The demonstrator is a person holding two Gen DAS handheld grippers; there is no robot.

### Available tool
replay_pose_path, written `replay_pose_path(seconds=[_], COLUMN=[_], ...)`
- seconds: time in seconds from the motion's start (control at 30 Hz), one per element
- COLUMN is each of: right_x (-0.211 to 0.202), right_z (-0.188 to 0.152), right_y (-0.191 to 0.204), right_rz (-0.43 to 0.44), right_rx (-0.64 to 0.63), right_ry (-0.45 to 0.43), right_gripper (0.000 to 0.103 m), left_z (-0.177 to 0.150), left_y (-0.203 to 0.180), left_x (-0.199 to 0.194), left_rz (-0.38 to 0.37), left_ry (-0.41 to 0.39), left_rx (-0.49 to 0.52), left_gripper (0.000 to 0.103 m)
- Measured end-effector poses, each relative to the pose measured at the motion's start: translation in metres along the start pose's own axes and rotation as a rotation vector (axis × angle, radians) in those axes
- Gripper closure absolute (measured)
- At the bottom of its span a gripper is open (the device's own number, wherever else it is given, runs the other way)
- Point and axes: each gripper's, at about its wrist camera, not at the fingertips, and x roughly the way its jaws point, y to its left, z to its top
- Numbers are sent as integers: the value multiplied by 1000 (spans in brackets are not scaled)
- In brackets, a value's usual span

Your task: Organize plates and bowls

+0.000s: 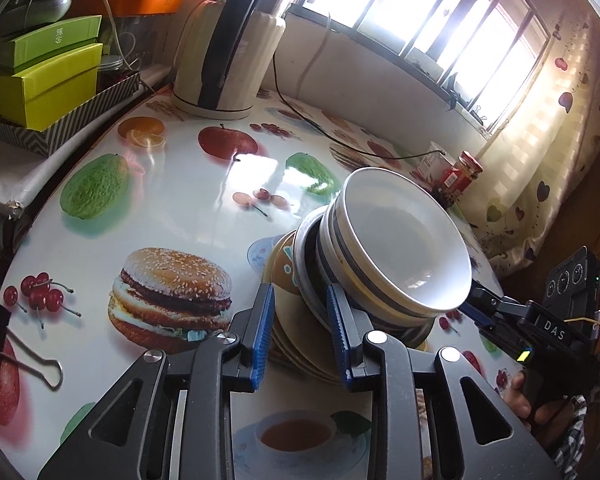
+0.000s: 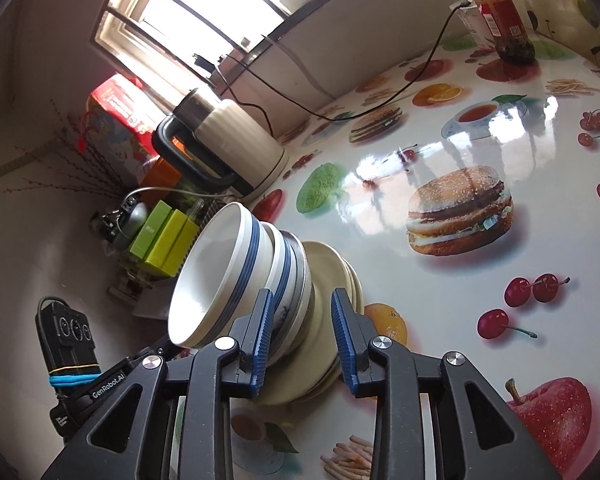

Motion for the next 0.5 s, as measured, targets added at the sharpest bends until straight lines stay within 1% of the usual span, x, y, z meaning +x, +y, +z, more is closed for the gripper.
replay_pose_path(seconds=[0.1, 0.17, 0.2, 0.3, 0.4, 0.5], right_x=[-8, -14, -16, -22, -23, -23], right_z=[-6, -10, -12, -21, -30, -41], right_y=[5, 9, 12, 17, 18, 21], right_rz=[-34, -56, -76, -121, -152, -184], right_rx=[-38, -67, -86, -134, -154, -187], right_ry=[-15, -23, -27, -36, -20, -5], right_gripper=[70, 68, 68, 66, 64, 64], left_z=[-8, -15, -19, -29, -38, -50], left_y=[-3, -8, -11, -14, -17, -24], left_x=[-7, -12, -14, -17, -17, -17], left_rz=[30, 77, 95, 112, 136, 179], left_ry=[-8, -12, -20, -16, -4, -6], left_rx=[22, 50, 72, 91, 95, 134], left_gripper=[74, 70, 70, 70, 70, 70])
